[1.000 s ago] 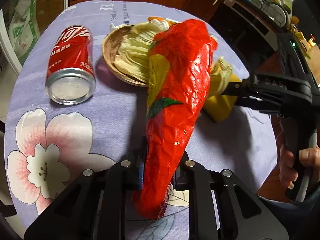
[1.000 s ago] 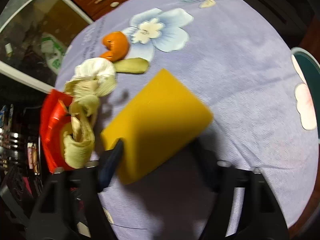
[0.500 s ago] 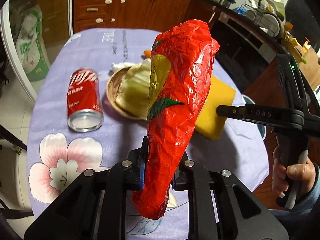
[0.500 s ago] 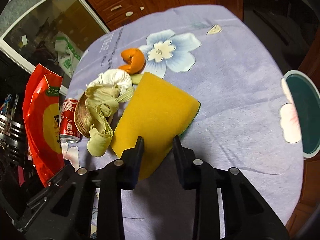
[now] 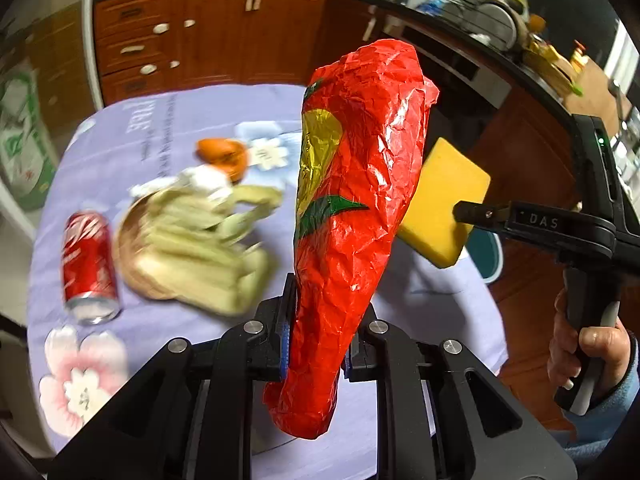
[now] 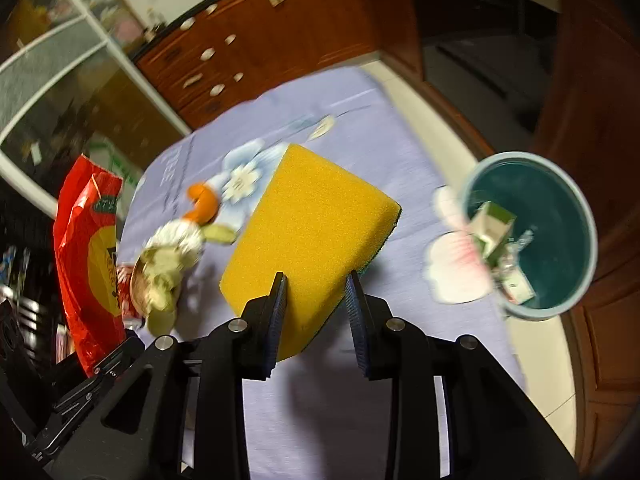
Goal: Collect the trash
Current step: 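Grasp the red plastic bag with the left gripper while the right grasps the yellow sponge, then carry the bag and sponge over the teal bin and open both grippers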
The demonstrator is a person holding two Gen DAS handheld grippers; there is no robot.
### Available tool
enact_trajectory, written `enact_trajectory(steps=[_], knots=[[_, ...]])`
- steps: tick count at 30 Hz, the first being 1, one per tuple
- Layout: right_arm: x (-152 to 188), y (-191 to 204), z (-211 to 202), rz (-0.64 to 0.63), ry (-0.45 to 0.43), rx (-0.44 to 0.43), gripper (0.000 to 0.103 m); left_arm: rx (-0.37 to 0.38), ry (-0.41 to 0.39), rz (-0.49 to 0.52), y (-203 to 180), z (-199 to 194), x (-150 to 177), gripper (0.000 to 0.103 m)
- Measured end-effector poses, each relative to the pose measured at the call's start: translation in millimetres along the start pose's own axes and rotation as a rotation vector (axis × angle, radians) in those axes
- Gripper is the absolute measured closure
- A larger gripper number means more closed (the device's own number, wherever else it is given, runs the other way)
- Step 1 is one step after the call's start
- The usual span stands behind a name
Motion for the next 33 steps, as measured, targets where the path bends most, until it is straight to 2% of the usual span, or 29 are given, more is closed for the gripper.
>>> enact_trajectory(steps=[11, 17, 24, 31, 33], knots=[[-19.6, -153.4, -32.9, 0.241, -0.085, 0.109, 0.075, 0.123, 0.121, 0.163, -103.5, 80.5, -42.6, 0.085], [-14.7, -222.4, -29.3, 0.339, -0.074, 0.161, 0.075, 0.167, 0.199, 0.232, -157.6, 133.4, -57.8, 0.085], [-8.7, -263.4, -12.0, 0.391, -0.031, 0.184, 0.074, 0.205, 0.287, 0.256, -203.6, 193.0, -65.0, 0.085], [-12.4, -287.7, 2.9, 0.403, 0.006, 0.200, 0.074, 0.214, 0.355, 0.264, -224.1, 239.7, -64.6, 0.084], [-13.8, -292.3, 5.8, 0.405, 0.010, 0.205, 0.074, 0.213, 0.375, 0.264, -224.1, 252.2, -64.7, 0.081]])
Point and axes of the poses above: each gripper's, at about its wrist camera, not at the fingertips, and z roughly the way its jaws point, y to its left, x to its underside, the point moved 3 cm from there along z, roughly the way its jaws point, and after that the axes turned 11 degrees about x, right-handed, at the moved point
